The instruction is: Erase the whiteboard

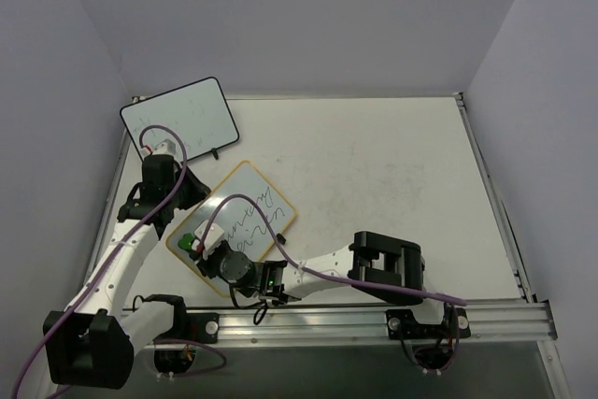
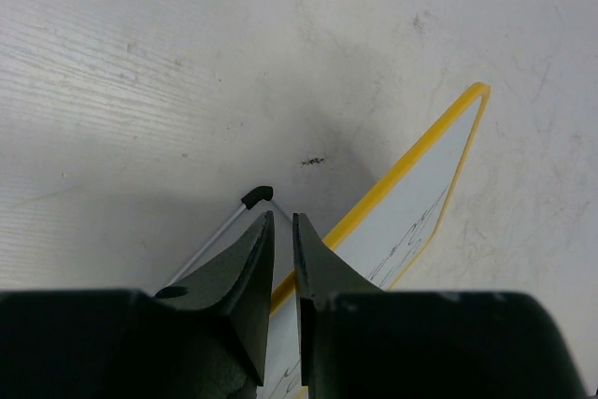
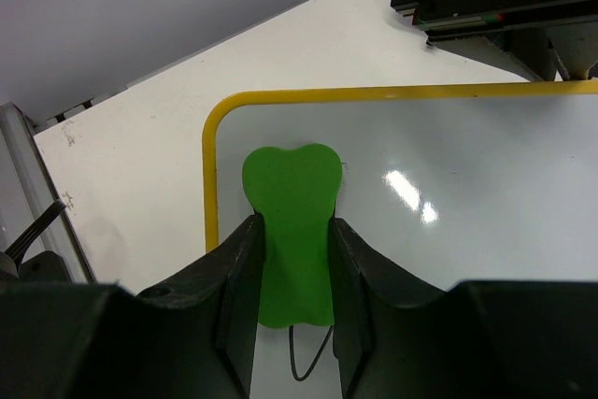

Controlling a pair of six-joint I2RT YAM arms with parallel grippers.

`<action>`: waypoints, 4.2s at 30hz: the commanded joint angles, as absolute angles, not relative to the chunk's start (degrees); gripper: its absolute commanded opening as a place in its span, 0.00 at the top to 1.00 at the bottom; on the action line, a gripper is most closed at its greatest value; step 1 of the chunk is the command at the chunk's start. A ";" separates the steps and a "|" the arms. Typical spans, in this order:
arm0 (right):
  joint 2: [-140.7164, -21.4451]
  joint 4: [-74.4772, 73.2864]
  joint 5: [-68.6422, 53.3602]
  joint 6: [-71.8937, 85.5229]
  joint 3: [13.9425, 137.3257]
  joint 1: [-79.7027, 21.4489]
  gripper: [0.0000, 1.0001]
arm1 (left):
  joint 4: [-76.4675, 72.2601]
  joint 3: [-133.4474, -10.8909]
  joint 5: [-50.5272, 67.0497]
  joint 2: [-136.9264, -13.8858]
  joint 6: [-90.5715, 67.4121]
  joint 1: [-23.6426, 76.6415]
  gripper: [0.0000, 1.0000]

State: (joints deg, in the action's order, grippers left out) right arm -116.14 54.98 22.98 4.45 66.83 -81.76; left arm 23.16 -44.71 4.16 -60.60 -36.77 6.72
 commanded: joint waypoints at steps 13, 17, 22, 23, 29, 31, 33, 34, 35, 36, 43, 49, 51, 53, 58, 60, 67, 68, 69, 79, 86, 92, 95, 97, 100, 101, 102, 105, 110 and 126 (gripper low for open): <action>-115.40 46.50 31.11 10.19 64.34 -74.27 1.00 | 22.94 -45.62 5.27 -60.29 -35.86 7.03 0.78; -115.31 45.44 31.55 10.11 64.69 -74.09 1.00 | 23.03 -45.62 5.27 -60.38 -35.86 7.12 0.78; -116.10 45.18 31.20 7.83 65.83 -76.28 1.00 | 22.94 -45.70 5.27 -60.38 -35.86 7.12 0.78; -116.54 45.18 31.11 6.78 66.44 -76.72 1.00 | 23.03 -45.70 5.27 -60.47 -35.86 7.12 0.78; -117.77 45.09 28.66 5.10 68.03 -79.18 1.00 | 22.76 -45.70 5.36 -60.56 -35.95 7.12 0.78; -117.86 45.17 28.04 4.57 68.47 -79.89 1.00 | 22.76 -45.70 5.45 -60.56 -35.95 7.12 0.78; -117.95 45.26 27.60 3.96 68.73 -80.86 1.00 | 22.68 -45.70 5.45 -60.64 -35.95 7.12 0.78; -118.04 45.18 27.51 3.78 68.82 -81.12 1.00 | 22.68 -45.70 5.54 -60.64 -35.95 7.12 0.78; -118.04 45.18 27.07 3.61 68.91 -81.38 1.00 | 22.59 -45.70 5.54 -60.64 -35.95 7.21 0.78; -118.04 45.44 26.64 3.34 68.82 -81.91 1.00 | 22.50 -45.70 5.62 -60.73 -35.95 7.21 0.78; -118.48 45.09 24.61 2.55 69.34 -83.76 1.00 | 22.41 -45.70 5.63 -60.82 -35.95 7.21 0.78; -119.09 44.12 23.20 1.76 70.40 -84.99 1.00 | 22.32 -45.79 5.63 -60.91 -35.95 7.29 0.78; -119.27 43.77 23.03 1.58 70.49 -85.34 1.00 | 22.32 -45.79 5.63 -60.91 -35.95 7.29 0.78; -119.36 43.60 22.76 1.49 70.84 -85.43 1.00 | 22.32 -45.70 5.63 -60.91 -35.95 7.38 0.78; -119.53 43.33 22.50 1.41 70.75 -85.69 1.00 | 22.41 -45.70 5.54 -60.82 -35.95 7.38 0.78; -119.18 43.51 22.67 1.41 70.40 -86.04 1.00 | 22.41 -45.62 5.45 -60.82 -35.95 7.38 0.78; -119.44 43.24 25.66 1.32 70.31 -86.04 1.00 | 22.32 -45.62 5.45 -60.91 -36.04 7.47 0.78; -119.53 41.94 26.62 1.58 70.75 -85.96 1.00 | 22.32 -45.62 5.45 -60.91 -36.04 7.56 0.78; -119.79 41.31 28.28 1.76 71.27 -85.70 1.00 | 22.32 -45.62 5.45 -60.91 -36.04 7.56 0.78; -118.21 37.09 33.04 6.41 71.02 -82.36 1.00 | 22.33 -45.35 5.27 -60.82 -36.04 7.56 0.78; -117.07 34.98 34.28 9.75 69.70 -79.90 1.00 | 22.32 -45.44 5.36 -60.91 -35.95 7.56 0.78; -116.19 33.05 35.86 12.56 68.20 -77.87 1.00 | 22.32 -45.44 5.27 -61.00 -35.95 7.56 0.78; -115.40 32.96 36.12 13.53 66.80 -76.64 1.00 | 22.24 -45.35 5.27 -61.00 -35.95 7.56 0.78; -114.70 32.78 36.56 14.50 65.84 -75.77 1.00 | 22.32 -45.35 5.27 -61.00 -35.95 7.56 0.78; -113.91 33.31 37.00 15.20 64.60 -74.54 1.00 | 22.32 -45.44 5.27 -61.08 -35.95 7.56 0.78; -113.73 33.57 37.18 15.38 63.56 -74.36 1.00 | 22.32 -45.35 5.19 -61.08 -35.95 7.56 0.78; -113.30 33.66 37.35 15.64 63.11 -74.01 1.00 | 22.41 -45.44 5.19 -61.08 -35.95 7.56 0.78; -112.41 34.45 37.70 16.17 61.35 -72.86 1.00 | 22.41 -45.44 5.27 -61.08 -35.95 7.65 0.78; -111.36 36.03 39.11 16.52 58.98 -71.37 1.00 | 22.41 -45.35 5.27 -61.17 -35.95 7.65 0.78; -112.41 42.63 36.12 13.80 57.56 -74.08 1.00 | 22.41 -45.70 5.71 -61.26 -35.95 7.65 0.78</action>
State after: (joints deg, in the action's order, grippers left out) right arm -108.77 47.77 34.41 16.32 57.76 -73.60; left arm 22.37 -44.71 4.58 -61.17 -36.77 7.20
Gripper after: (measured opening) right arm 0.272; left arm 0.221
